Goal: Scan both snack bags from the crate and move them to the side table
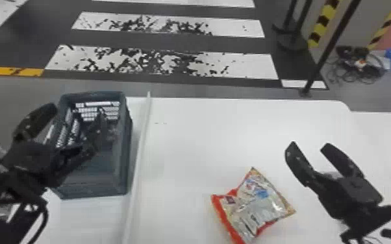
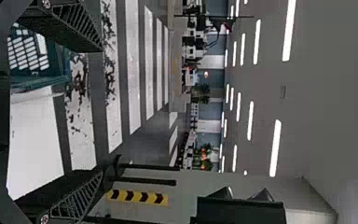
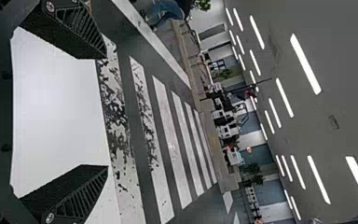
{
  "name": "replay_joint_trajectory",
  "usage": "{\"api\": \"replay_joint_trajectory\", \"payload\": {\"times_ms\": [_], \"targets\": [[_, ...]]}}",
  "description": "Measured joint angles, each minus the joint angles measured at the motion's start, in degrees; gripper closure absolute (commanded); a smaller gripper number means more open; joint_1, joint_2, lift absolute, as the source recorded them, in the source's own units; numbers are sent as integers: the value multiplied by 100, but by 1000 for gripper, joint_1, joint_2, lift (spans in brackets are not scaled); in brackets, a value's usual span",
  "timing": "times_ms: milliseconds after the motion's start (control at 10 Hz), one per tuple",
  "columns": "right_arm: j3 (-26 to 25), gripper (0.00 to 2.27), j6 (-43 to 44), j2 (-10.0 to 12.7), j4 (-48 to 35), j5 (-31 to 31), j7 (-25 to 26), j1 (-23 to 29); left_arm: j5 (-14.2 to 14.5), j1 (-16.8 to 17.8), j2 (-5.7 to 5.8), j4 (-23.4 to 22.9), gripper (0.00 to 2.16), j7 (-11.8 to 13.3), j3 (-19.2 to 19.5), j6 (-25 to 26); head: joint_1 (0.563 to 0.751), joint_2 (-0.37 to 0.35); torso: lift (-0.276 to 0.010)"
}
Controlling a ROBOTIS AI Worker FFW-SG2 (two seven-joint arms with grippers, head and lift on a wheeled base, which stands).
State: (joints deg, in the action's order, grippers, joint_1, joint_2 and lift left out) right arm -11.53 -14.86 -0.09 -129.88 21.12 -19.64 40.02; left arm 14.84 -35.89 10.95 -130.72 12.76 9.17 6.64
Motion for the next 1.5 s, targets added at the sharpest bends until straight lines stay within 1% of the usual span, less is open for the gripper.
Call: {"api": "replay_joint_trajectory", "payload": {"times_ms": [100,200,300,400,500,600,700,800,900,1000,1300,1400,1500], "targets": [[106,491,-34,0,46,-145,35,19,121,-148,8,-9,66,14,178,-240,695,39,-29],[212,1409,-48,0,131,-245,76,29,280,-265,33,-26,66,66,334,-402,695,71,-29],[316,2199,-164,0,218,-331,135,32,433,-351,90,-40,66,105,474,-473,695,101,-29],[496,2246,-281,0,342,-479,300,25,636,-451,172,-43,66,166,672,-523,695,119,-29],[678,2246,-267,0,475,-673,388,-3,744,-542,240,-43,66,195,834,-600,695,157,-29],[837,2246,-241,0,613,-826,395,-38,811,-624,306,-42,66,241,955,-677,695,188,-29],[1026,2246,-229,0,778,-970,391,-86,851,-676,338,-32,66,269,1028,-727,695,222,-29],[1231,2250,-192,0,959,-1127,401,-132,931,-708,346,-20,66,317,1078,-762,695,242,-29],[1424,2246,-117,0,1106,-1318,425,-158,986,-727,347,-16,66,341,1104,-790,695,277,-29],[1551,2246,-82,0,1174,-1433,458,-156,998,-738,346,-13,66,354,1105,-805,695,300,-29],[1826,2246,-75,0,1278,-1548,470,-3,986,-737,309,14,66,444,1043,-808,695,334,-29],[1947,2246,-54,0,1384,-1617,476,14,969,-730,302,25,66,456,1009,-808,695,350,-29],[2039,2246,35,0,1550,-1679,502,8,960,-726,296,43,66,463,988,-812,695,350,-29]]}}
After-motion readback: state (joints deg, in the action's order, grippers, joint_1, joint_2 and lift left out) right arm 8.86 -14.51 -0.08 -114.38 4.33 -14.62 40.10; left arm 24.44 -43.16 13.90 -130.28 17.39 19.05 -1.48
